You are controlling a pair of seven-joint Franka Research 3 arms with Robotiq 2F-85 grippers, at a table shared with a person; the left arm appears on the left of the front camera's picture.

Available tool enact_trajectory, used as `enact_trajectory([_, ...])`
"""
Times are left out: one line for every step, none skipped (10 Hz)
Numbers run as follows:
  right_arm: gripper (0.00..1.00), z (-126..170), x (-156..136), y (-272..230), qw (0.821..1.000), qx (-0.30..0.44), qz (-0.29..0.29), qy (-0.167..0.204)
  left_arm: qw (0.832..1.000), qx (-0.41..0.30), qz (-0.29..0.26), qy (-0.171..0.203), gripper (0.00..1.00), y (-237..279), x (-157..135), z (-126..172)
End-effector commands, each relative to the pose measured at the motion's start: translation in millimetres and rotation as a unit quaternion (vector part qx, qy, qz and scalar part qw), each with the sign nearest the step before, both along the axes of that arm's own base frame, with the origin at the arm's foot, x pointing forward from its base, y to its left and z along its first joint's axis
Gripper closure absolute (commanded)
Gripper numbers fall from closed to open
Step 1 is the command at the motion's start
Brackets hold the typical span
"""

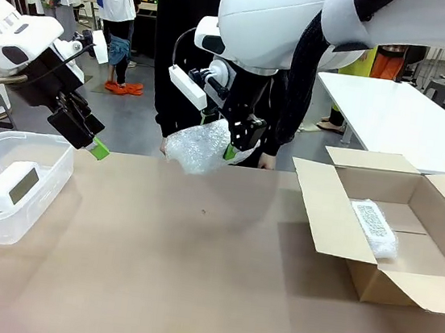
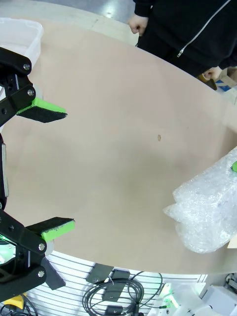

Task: Separate and place wrapped and unwrapped clocks.
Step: If the picked Digital clock is wrapped, place it in the Package Box ; if not, place it in the Organizing box.

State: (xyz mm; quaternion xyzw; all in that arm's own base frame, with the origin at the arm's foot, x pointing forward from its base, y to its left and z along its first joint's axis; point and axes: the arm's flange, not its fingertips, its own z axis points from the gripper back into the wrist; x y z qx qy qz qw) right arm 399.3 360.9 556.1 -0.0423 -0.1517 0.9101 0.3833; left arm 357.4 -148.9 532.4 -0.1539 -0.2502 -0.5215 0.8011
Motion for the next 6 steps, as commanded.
enact_trajectory([0.73, 2.4, 1.1, -1.8, 1.0, -0.004, 0.009, -0.007, 1.0, 0.001, 0.004, 0.002, 0.0, 0.1, -0.7, -0.5])
enact_trajectory([0.73, 2.4, 1.1, -1.8, 1.0, -0.004, 0.009, -0.007, 1.0, 0.001, 0.004, 0.002, 0.0, 0.1, -0.7, -0.5])
enact_trajectory([0.73, 2.4, 1.1, -1.8, 1.0, -0.004, 0.009, -0.007, 1.0, 0.001, 0.004, 0.002, 0.0, 0.1, -0.7, -0.5])
enact_trajectory([0.73, 2.4, 1.1, -1.8, 1.0, -0.004, 0.009, -0.007, 1.0, 0.001, 0.004, 0.002, 0.0, 0.1, -0.7, -0.5])
enact_trajectory([0.73, 2.4, 1.1, -1.8, 1.0, -0.004, 0.009, -0.007, 1.0, 0.001, 0.004, 0.002, 0.0, 0.1, -0.7, -0.5])
enact_trajectory([0.73, 2.4, 1.1, -1.8, 1.0, -0.004, 0.009, -0.007, 1.0, 0.001, 0.004, 0.002, 0.0, 0.1, -0.7, -0.5])
